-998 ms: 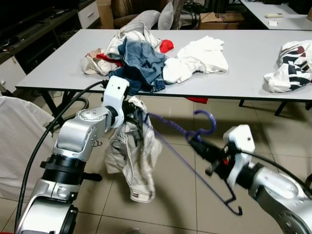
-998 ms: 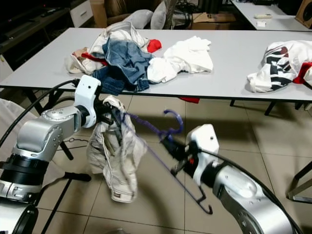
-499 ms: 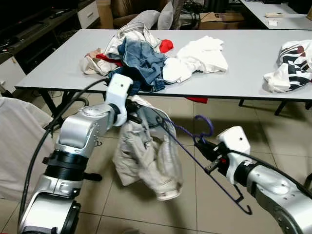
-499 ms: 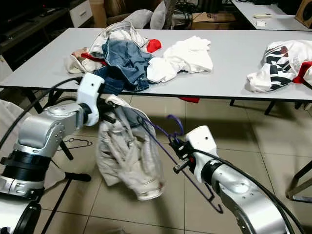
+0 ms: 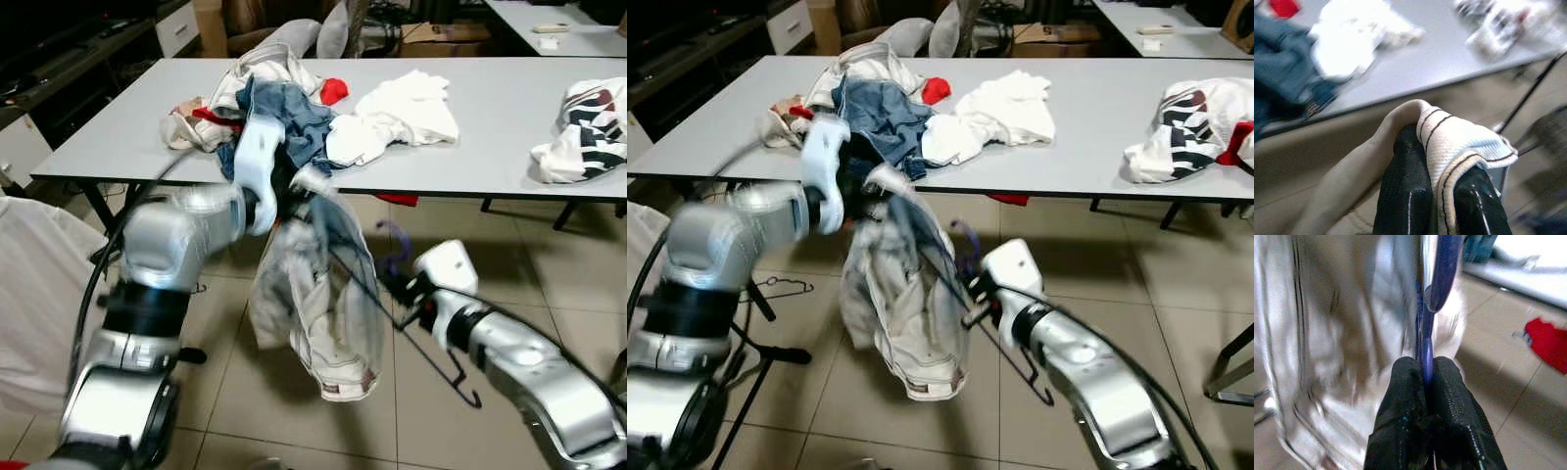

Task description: Hang hanger

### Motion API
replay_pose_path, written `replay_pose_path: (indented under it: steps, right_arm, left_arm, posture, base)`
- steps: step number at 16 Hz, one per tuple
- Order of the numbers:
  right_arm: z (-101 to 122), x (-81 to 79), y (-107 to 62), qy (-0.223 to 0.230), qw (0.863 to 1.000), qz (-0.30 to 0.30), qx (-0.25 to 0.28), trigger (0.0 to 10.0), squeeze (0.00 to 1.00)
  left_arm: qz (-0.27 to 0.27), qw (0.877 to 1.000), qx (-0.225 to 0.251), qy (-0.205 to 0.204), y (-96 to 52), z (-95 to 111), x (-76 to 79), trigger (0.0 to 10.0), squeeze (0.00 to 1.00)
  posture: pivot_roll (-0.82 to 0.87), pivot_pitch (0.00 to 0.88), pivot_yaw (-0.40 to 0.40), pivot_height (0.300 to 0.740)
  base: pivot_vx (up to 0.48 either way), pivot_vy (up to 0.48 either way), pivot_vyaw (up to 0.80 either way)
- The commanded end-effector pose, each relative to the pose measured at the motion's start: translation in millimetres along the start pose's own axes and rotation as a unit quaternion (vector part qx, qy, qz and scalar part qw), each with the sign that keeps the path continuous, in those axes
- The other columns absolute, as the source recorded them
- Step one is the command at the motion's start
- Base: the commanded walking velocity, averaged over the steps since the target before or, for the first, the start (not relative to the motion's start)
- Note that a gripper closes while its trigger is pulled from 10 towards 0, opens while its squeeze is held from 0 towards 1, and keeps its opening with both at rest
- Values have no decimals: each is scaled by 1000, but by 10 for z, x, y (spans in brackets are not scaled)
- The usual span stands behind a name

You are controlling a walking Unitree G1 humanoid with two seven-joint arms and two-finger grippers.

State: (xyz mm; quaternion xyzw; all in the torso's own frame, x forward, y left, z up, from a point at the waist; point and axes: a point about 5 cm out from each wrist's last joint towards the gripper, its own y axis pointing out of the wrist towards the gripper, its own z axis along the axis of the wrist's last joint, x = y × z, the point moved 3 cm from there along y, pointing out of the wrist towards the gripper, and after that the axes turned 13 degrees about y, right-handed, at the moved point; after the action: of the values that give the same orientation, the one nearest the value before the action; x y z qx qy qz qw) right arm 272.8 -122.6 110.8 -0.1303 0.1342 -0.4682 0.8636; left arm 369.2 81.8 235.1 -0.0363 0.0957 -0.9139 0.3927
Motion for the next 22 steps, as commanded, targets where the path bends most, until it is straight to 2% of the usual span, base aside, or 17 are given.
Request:
replay_pose_path:
  steps: [1,3,4,5,6,7,8,9,10,12,13,15,16,18,19,20,22]
  right_arm:
    - [-37,-6,42,-11,1000,1,-6,10000,0]
    - [-114,51,85,-12,1000,-17,-14,10000,0]
    - [-74,174,114,1,998,-62,15,10000,0]
    - [16,182,118,16,997,-60,53,10000,0]
    - [103,161,104,41,994,-49,84,10000,0]
    - [297,125,42,93,983,-24,154,10000,0]
    - [406,110,-27,118,974,-8,194,10000,0]
    - [434,105,-58,129,970,0,206,10000,0]
    - [488,72,-173,153,958,33,238,10000,0]
    - [487,44,-241,170,951,66,249,10000,0]
    - [511,62,-256,189,945,73,258,10000,0]
    - [540,202,-198,229,934,48,271,10000,0]
    - [542,216,-189,233,932,46,273,10000,0]
    - [630,206,-137,256,919,64,293,10000,0]
    - [659,208,-114,260,916,66,298,10000,0]
    - [722,243,-44,269,909,62,311,10000,0]
    - [819,278,21,301,891,67,332,10000,0]
  left_arm:
    - [-15,998,64,6,-99,370,30,157,0]
    - [-20,996,83,-2,-139,498,25,0,0]
    - [-16,997,79,5,-180,525,4,0,0]
    - [-12,998,68,9,-196,502,-10,0,0]
    - [-5,998,58,18,-196,459,-31,0,0]
    - [15,999,36,32,-192,363,-87,0,0]
    - [33,998,22,50,-187,308,-134,0,0]
    - [42,997,16,64,-184,284,-154,0,0]
    - [61,995,8,83,-166,235,-199,0,0]
    - [64,991,5,118,-145,233,-196,0,0]
    - [53,989,3,135,-131,220,-162,0,0]
    - [17,991,16,130,-113,242,-37,0,0]
    - [13,991,17,130,-112,247,-20,0,0]
    - [-13,988,-11,151,-126,136,36,0,0]
    - [-20,988,-19,151,-129,95,45,0,0]
    - [-52,989,-22,135,-142,55,129,0,0]
    - [-78,990,-12,115,-151,78,213,0,0]
  posture:
    - [58,0,96,740]
    - [64,0,92,740]
    - [66,0,91,740]
    - [66,0,91,740]
    - [67,0,93,740]
    - [67,0,93,740]
    - [67,0,93,740]
    - [65,0,94,740]
    - [60,0,98,740]
    - [57,0,100,740]
    - [54,0,101,740]
    - [56,0,97,740]
    - [56,0,97,740]
    - [67,0,86,740]
    - [67,0,85,740]
    - [72,0,81,740]
    - [82,0,75,740]
  base:
    - [0,0,0]
    - [0,0,0]
    - [0,0,0]
    - [0,0,0]
    - [0,0,0]
    - [0,0,0]
    - [0,0,0]
    - [0,0,0]
    - [0,0,0]
    - [0,0,0]
    - [0,0,0]
    - [0,0,0]
    - [0,0,0]
    - [0,0,0]
    - [0,0,0]
    - [0,0,0]
    - [0,0,0]
